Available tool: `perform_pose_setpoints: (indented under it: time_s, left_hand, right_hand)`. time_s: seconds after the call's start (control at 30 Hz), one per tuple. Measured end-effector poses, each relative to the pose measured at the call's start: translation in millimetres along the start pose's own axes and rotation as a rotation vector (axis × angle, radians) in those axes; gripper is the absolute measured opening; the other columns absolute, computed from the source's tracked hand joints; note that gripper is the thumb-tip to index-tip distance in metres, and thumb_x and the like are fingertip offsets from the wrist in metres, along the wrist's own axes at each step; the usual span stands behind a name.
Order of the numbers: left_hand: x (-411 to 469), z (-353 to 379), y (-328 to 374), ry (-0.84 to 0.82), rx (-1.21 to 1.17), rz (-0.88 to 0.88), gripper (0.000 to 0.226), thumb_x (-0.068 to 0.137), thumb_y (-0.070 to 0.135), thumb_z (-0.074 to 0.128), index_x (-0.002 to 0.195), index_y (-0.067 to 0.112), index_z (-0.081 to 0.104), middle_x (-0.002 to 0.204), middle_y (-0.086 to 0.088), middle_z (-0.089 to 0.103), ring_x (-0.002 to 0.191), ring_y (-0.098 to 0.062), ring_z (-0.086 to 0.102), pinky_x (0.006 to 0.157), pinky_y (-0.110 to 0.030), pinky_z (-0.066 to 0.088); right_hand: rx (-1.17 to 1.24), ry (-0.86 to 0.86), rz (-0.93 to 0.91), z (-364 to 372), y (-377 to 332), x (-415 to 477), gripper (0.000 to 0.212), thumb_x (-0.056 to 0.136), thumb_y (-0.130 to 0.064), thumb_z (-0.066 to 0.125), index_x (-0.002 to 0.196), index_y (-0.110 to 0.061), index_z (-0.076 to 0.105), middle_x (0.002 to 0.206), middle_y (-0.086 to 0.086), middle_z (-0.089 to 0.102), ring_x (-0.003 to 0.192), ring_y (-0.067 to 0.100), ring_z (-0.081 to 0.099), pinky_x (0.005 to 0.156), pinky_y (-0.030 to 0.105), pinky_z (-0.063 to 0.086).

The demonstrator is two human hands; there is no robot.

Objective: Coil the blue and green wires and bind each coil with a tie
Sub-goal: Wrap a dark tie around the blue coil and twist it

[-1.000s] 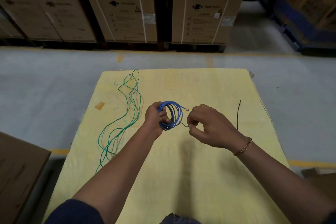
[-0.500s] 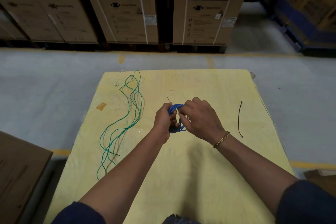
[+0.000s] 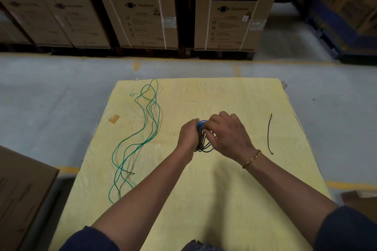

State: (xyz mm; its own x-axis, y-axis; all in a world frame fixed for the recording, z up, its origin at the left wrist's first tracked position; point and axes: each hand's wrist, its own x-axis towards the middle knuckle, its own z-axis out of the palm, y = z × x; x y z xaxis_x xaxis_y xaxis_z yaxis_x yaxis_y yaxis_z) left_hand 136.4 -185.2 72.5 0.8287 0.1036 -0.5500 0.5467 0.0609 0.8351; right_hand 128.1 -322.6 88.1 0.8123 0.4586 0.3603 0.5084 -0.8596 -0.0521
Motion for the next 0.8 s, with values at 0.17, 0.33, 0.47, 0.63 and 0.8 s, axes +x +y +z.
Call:
perform_pose_setpoints:
  time_s: [0.17,0.33,0.47,0.63,0.8]
  left_hand:
    - [0.1,-4.4,-0.9,-0.008,0.049,0.01,0.025,0.098,0.031,0.043,0.081,0.014,0.049,0.054,0.001,0.041,0.036,-0.016,0.041,0.054,-0.028,0.034]
    - [-5.6,-9.2,-2.6,-0.103,0.151,0.073,0.022,0.087,0.033,0.046,0.077,0.014,0.052,0.05,0.003,0.04,0.042,-0.019,0.039,0.055,-0.029,0.035]
    - [-7.0,-13.6,-4.3,-0.192,0.142,0.107,0.027,0.098,0.032,0.047,0.079,0.015,0.056,0.054,0.0,0.034,0.041,-0.015,0.03,0.052,-0.026,0.034]
    - [-16.9,-17.4,-2.2,-0.333,0.095,0.119,0.028,0.104,0.035,0.042,0.087,0.015,0.053,0.054,0.003,0.027,0.046,-0.014,0.021,0.053,-0.03,0.031]
    - [-18.1,-19.9,-4.4,-0.37,0.205,0.237,0.026,0.094,0.035,0.064,0.089,0.01,0.056,0.059,0.006,0.036,0.046,-0.011,0.029,0.048,-0.025,0.03]
  right_hand:
    - [0.156,-0.139,0.012,-14.6,5.2,5.5,0.014,0.095,-0.029,0.059,0.098,-0.03,0.073,0.088,-0.009,0.064,0.084,0.02,0.054,0.068,0.037,0.042]
    - [0.542,-0.187,0.219,-21.6,10.9,16.7,0.009,0.089,-0.027,0.067,0.094,-0.034,0.069,0.086,-0.021,0.065,0.076,0.0,0.049,0.069,0.027,0.039]
    - [1.054,-0.236,0.539,-24.5,16.7,22.7,0.022,0.083,-0.015,0.076,0.098,-0.027,0.067,0.085,-0.003,0.076,0.069,0.009,0.059,0.075,0.033,0.05]
    - [1.288,-0.244,0.75,-24.5,17.2,22.8,0.029,0.083,-0.01,0.079,0.109,-0.011,0.067,0.091,0.01,0.078,0.071,0.005,0.063,0.064,0.016,0.044]
    - [1.312,-0.288,0.862,-20.1,13.1,21.9,0.025,0.078,-0.016,0.081,0.101,-0.013,0.07,0.083,0.001,0.075,0.075,0.017,0.057,0.072,0.034,0.037]
